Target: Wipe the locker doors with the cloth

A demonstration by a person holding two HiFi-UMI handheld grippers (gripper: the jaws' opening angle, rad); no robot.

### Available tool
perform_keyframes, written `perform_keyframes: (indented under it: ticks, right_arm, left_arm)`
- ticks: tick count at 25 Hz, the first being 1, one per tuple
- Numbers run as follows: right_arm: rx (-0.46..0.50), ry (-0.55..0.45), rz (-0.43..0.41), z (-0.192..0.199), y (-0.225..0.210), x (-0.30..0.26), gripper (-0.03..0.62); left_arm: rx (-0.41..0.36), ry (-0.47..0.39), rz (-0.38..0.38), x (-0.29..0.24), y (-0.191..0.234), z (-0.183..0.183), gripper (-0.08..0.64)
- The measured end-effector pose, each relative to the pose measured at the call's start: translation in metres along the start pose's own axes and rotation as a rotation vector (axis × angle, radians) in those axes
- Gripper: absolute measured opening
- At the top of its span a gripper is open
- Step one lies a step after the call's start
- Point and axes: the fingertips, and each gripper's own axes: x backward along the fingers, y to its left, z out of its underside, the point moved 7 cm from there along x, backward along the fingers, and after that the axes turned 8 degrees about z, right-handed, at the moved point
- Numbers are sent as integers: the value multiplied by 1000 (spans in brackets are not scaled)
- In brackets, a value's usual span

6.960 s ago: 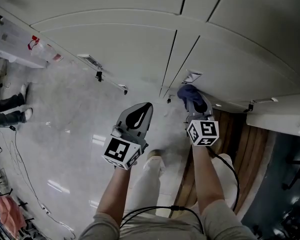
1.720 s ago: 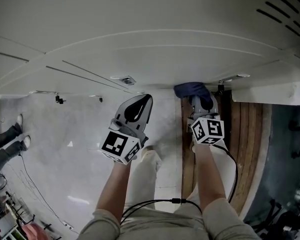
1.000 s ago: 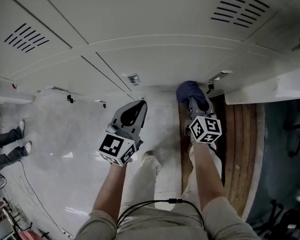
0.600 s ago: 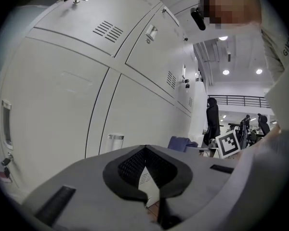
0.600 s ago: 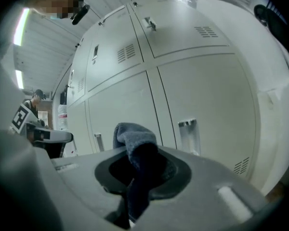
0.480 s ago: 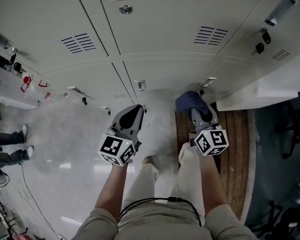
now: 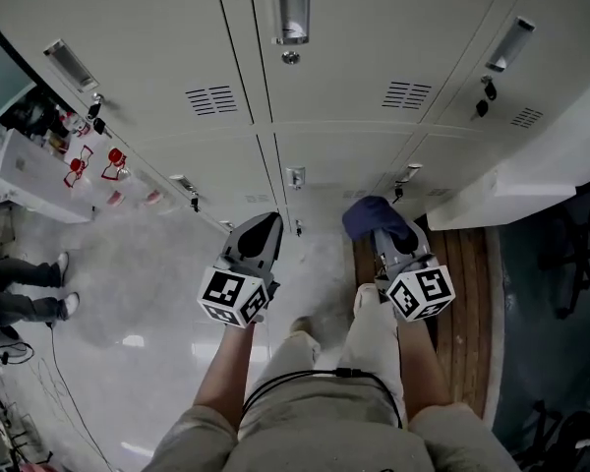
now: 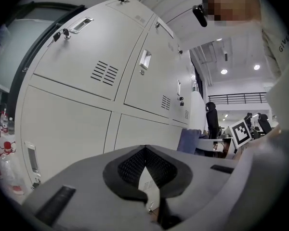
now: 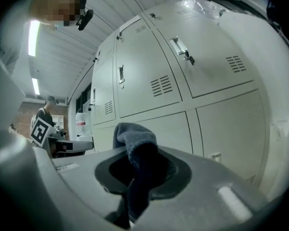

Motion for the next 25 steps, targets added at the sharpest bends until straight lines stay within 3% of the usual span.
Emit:
perform_keyframes:
  ticks: [16, 25]
  right_arm:
    - [-62, -32, -75, -62, 40, 42, 51]
    - [-28, -33, -75, -82, 53, 53, 51]
  left_arm:
    - [-10, -58, -18, 49, -34, -60, -2]
    - [-40, -76, -53, 71, -32, -86, -2]
